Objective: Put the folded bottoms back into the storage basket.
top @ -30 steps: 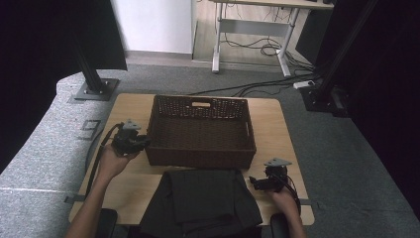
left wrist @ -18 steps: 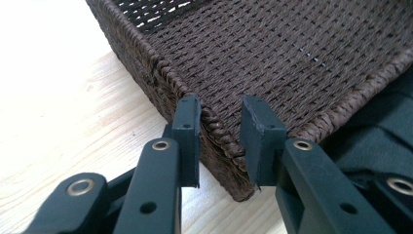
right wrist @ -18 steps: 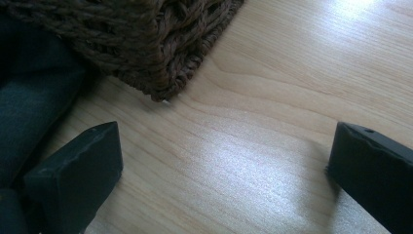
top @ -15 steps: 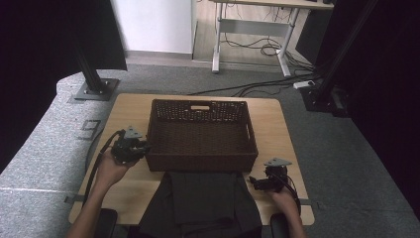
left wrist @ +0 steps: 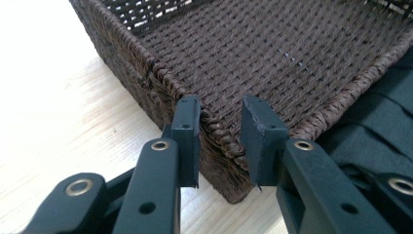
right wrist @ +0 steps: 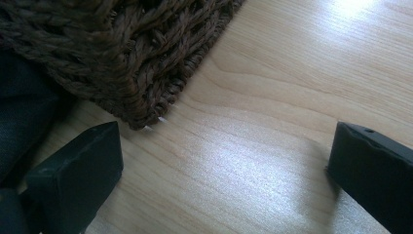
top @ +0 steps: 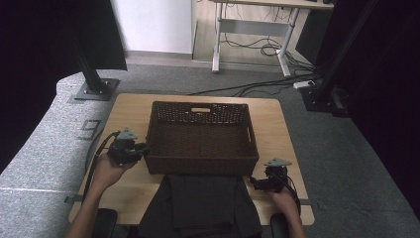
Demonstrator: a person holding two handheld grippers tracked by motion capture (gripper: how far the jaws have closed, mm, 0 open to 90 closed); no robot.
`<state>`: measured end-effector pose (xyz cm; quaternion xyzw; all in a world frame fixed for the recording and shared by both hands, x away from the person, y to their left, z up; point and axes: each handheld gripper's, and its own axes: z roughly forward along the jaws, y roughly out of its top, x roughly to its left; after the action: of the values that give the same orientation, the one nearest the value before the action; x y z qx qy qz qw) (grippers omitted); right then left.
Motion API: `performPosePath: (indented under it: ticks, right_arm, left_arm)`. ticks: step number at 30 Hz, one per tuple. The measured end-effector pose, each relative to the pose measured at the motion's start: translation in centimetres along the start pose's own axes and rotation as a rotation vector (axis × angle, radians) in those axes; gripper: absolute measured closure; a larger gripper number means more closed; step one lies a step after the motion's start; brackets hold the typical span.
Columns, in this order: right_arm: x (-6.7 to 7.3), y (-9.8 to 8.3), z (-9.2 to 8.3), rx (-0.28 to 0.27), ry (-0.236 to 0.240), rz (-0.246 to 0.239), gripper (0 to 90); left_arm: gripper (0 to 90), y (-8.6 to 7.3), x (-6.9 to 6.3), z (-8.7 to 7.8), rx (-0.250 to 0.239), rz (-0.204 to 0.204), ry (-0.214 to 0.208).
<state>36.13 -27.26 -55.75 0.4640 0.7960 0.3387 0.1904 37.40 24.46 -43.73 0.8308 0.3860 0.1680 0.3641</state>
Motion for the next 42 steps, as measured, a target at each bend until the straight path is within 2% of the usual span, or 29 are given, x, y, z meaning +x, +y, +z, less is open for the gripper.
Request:
performPosePath:
  ticks: [1,2,5,6,8,9,13,17,19,24,29,32,35,39,42]
  right_arm:
    - [0.0,0.0,0.0,0.0,0.0,0.0,0.0]
    - [0.0,0.0,0.0,0.0,0.0,0.0,0.0]
    - [0.0,0.0,0.0,0.0,-0.001,0.002,0.0]
    - [0.0,0.0,0.0,0.001,-0.002,0.002,0.0]
    - [0.0,-0.1,-0.1,0.0,-0.004,0.004,0.0]
    - [0.0,-0.1,-0.1,0.0,-0.004,0.005,0.0]
    - [0.1,-0.1,-0.3,0.016,-0.006,0.006,0.0]
    - [0.2,0.0,-0.6,0.038,-0.006,0.007,0.9]
    - [0.3,-0.1,-0.8,0.047,-0.003,0.007,2.1]
    - [0.6,0.0,-1.6,0.033,0.015,0.025,2.2]
    - [1.4,-0.1,-2.7,0.023,0.033,0.031,2.1]
    - [1.9,-0.1,-3.2,0.024,0.044,0.024,2.1]
    - [2.7,-0.1,-3.7,0.022,0.055,0.01,2.0]
    - [3.6,0.1,-4.1,0.025,0.081,0.0,2.0]
    - [4.3,0.2,-4.4,0.026,0.113,0.014,1.7]
  left_arm:
    - [64.8,0.0,0.0,0.0,0.002,-0.006,0.004]
    - [57.8,0.0,-0.1,-0.1,0.005,-0.01,0.031]
    - [38.9,-0.1,-0.3,-1.2,-0.026,-0.024,0.054]
    - [35.8,-0.1,-0.4,-1.8,-0.046,-0.034,0.051]
    - [33.9,-0.4,-0.8,-2.9,-0.076,-0.047,0.015]
    - [30.0,-0.6,-1.2,-3.2,-0.082,-0.054,-0.007]
    - [20.9,-1.6,-2.7,-3.2,-0.066,-0.033,-0.029]
    - [15.5,-3.0,-3.9,-1.6,-0.037,-0.032,-0.067]
    - [14.5,-3.7,-4.4,-0.5,-0.016,-0.023,-0.065]
    - [10.4,-5.1,-5.0,1.4,-0.009,-0.049,-0.054]
    - [5.3,-6.0,-5.7,2.2,0.002,-0.038,-0.025]
    - [5.9,-6.3,-6.0,2.3,0.007,-0.047,-0.041]
    - [6.2,-6.6,-6.8,2.5,0.032,-0.028,-0.021]
    - [6.0,-7.0,-7.8,3.1,0.052,-0.023,-0.044]
    - [4.3,-7.2,-8.7,3.4,0.053,-0.035,-0.065]
